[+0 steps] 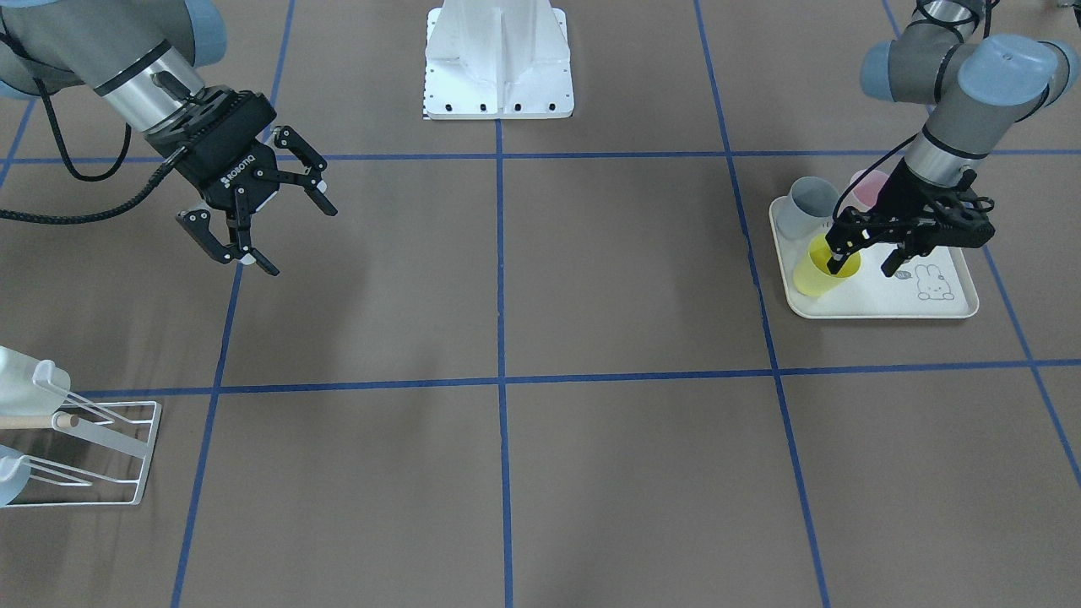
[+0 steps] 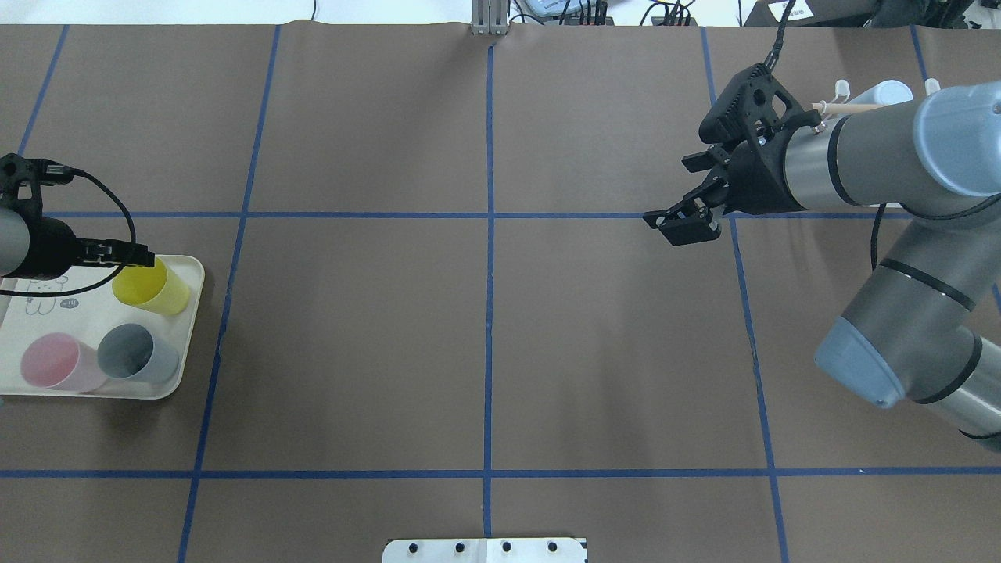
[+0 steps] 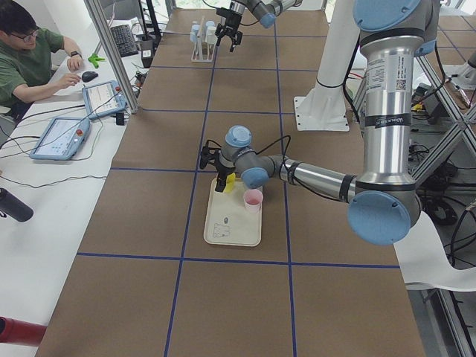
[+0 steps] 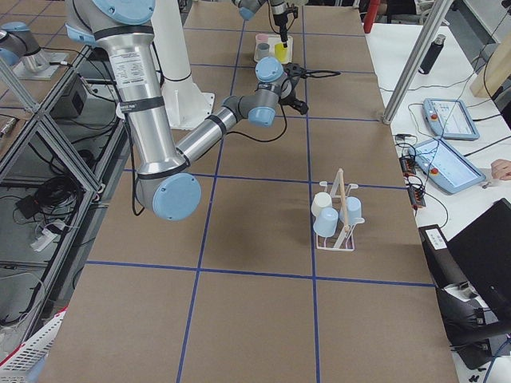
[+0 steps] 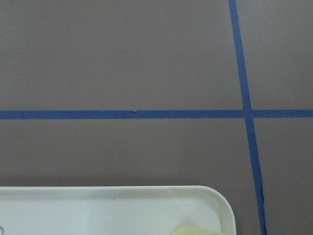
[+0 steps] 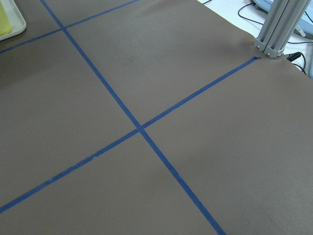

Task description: Transfer IKEA cup to right arm and place on rack

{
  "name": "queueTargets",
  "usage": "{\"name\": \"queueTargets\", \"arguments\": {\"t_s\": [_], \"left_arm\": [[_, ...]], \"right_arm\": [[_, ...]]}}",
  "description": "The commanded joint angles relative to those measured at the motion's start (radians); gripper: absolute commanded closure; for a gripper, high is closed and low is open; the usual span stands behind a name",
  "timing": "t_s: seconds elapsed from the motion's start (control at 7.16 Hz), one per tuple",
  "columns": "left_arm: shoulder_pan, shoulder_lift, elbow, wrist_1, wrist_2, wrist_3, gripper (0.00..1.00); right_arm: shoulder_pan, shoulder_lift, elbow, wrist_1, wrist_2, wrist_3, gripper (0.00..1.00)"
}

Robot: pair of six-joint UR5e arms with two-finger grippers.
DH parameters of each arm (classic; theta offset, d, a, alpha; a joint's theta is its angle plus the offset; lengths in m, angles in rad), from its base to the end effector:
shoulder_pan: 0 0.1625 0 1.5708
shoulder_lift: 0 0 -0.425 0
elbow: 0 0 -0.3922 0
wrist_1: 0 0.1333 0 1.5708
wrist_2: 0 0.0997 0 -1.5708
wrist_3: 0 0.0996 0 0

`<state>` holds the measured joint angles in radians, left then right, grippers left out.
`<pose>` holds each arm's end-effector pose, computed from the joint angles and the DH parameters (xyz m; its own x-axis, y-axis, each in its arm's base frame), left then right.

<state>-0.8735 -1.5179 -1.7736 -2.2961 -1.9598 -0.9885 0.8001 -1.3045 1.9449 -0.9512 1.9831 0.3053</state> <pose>0.2478 -0.4446 0.5109 0.6310 0.0392 -0.7748 0.2100 0.9528 0.2192 -0.3118 -0.4551 0.2712 0.4375 -0.8039 0.4031 0.0855 0.4834 0.8712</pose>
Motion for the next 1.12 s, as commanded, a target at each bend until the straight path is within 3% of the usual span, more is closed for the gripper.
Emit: {"name": "queueTargets", "arguments": {"t_s": [0.0, 0.28, 0.7, 0.98], "left_arm": [[0.001, 0.013, -0.007, -0.003, -0.002, 0.004, 0.18], [0.001, 0.044, -0.023, -0.029, -0.034, 0.005, 0.31], [0.008, 0.053, -0.021, -0.031, -0.034, 0.005, 0.68], [0.022, 0.053, -0.020, -0.031, -0.033, 0.005, 0.69]], "right_arm": [[-0.010, 0.001, 0.000, 0.000, -0.003, 0.000, 0.00], [-0.013, 0.001, -0.001, 0.000, -0.003, 0.000, 0.00], [-0.019, 0.001, -0.004, 0.002, -0.004, 0.000, 0.00], [-0.021, 0.001, -0.006, 0.003, -0.004, -0.002, 0.00]]}}
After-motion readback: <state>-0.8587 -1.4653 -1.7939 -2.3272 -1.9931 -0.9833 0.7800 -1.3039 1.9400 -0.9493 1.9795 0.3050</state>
